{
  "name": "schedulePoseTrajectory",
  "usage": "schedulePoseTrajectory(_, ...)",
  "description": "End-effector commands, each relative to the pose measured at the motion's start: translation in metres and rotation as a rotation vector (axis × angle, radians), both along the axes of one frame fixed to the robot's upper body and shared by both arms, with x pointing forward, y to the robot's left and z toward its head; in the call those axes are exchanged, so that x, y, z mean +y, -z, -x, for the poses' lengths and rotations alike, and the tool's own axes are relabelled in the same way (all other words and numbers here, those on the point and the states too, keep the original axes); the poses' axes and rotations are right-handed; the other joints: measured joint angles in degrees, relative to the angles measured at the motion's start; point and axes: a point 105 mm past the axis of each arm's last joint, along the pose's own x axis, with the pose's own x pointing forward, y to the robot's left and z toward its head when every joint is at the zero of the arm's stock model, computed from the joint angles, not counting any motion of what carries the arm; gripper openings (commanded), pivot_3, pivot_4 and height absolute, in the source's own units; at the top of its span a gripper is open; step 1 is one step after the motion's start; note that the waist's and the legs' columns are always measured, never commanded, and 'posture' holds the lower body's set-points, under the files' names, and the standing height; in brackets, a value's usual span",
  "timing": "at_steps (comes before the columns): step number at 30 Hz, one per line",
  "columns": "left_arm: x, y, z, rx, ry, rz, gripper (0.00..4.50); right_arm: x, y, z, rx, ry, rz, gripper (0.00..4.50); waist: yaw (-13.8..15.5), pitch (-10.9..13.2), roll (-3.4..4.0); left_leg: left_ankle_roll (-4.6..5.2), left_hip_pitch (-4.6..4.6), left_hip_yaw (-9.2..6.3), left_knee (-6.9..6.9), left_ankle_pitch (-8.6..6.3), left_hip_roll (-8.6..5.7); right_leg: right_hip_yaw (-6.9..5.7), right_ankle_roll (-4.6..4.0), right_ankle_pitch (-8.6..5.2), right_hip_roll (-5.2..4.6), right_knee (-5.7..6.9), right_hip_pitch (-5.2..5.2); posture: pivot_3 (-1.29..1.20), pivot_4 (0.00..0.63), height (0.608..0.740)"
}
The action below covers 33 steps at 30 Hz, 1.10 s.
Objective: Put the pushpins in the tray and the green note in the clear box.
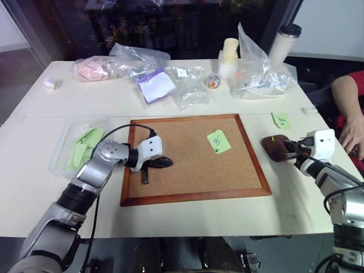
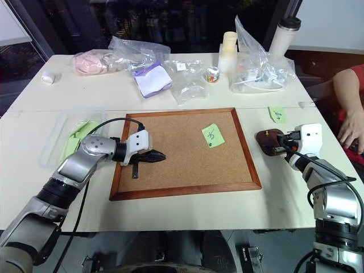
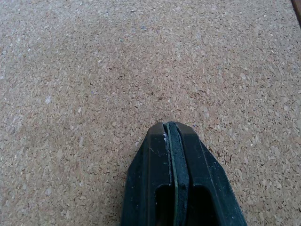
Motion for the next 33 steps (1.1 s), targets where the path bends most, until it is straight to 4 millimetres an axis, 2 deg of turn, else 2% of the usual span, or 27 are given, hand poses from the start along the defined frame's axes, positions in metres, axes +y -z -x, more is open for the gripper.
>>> schedulePoseTrajectory(1,0.015,0.027,-0.001,0.066,-0.067,-0.095,0.00,-0.005,-0.012,-0.004,-0.044,-0.006,0.029,0.94,0.1,0.0,0.00,0.00,0.00,0.00,0.00,0.00,0.00,0.00,0.00,0.00,0.00,-0.01,0.01,0.00,0.150,0.734)
schedulePoseTrajectory(2,0.015,0.027,-0.001,0.065,-0.069,-0.096,0.00,-0.006,-0.012,-0.004,-0.045,-0.006,0.029,1.27,0.1,0.0,0.00,0.00,0.00,0.00,0.00,0.00,0.00,-0.01,0.01,0.00,0.00,-0.02,0.02,0.00,0.150,0.734)
schedulePoseTrajectory(8,0.018,0.028,0.000,0.068,-0.077,-0.097,0.00,-0.010,-0.018,-0.004,-0.074,0.013,0.021,4.24,0.0,0.0,0.01,0.00,0.00,-0.01,0.00,0.00,0.01,-0.01,0.10,0.05,-0.01,-0.04,0.03,0.00,0.150,0.734)
schedulePoseTrajectory(9,0.018,0.028,0.000,0.069,-0.077,-0.097,0.00,-0.010,-0.020,-0.004,-0.083,0.015,0.014,4.48,0.0,0.0,0.01,0.00,0.00,-0.01,0.00,0.00,0.01,0.00,0.10,0.05,-0.01,-0.04,0.03,0.00,0.150,0.734)
schedulePoseTrajectory(14,0.017,0.027,0.000,0.068,-0.072,-0.098,0.00,-0.005,-0.024,-0.004,-0.104,0.014,-0.002,4.48,-0.1,0.0,0.01,0.00,0.00,-0.02,0.00,0.00,0.01,0.00,0.09,0.05,0.00,-0.04,0.03,0.00,0.150,0.734)
schedulePoseTrajectory(20,0.013,0.027,0.004,0.073,-0.056,-0.076,0.00,-0.006,-0.019,0.001,-0.092,0.023,0.004,4.48,0.0,0.0,0.01,0.00,-0.01,-0.04,-0.01,0.00,0.02,-0.01,0.09,0.05,-0.01,-0.06,0.03,0.00,0.150,0.734)
schedulePoseTrajectory(26,0.013,0.026,0.003,0.078,-0.045,-0.076,0.00,-0.008,-0.029,0.003,-0.129,0.028,0.019,4.48,-0.1,0.0,0.01,0.03,-0.01,-0.03,-0.04,-0.02,0.02,0.00,0.09,0.05,-0.02,-0.09,0.01,0.00,0.150,0.734)
schedulePoseTrajectory(29,0.012,0.027,0.002,0.078,-0.044,-0.076,0.00,0.000,-0.039,0.003,-0.156,-0.003,0.032,4.48,-0.1,0.0,0.01,0.04,-0.01,-0.03,-0.05,-0.02,0.02,0.00,0.09,0.05,-0.02,-0.10,0.01,0.00,0.150,0.734)
schedulePoseTrajectory(33,0.010,0.026,0.003,0.079,-0.037,-0.070,0.00,0.032,-0.058,0.000,-0.209,-0.110,0.038,4.48,-0.1,0.0,0.01,0.04,-0.01,-0.05,-0.05,-0.02,0.03,0.00,0.09,0.05,-0.02,-0.10,0.02,0.00,0.150,0.734)
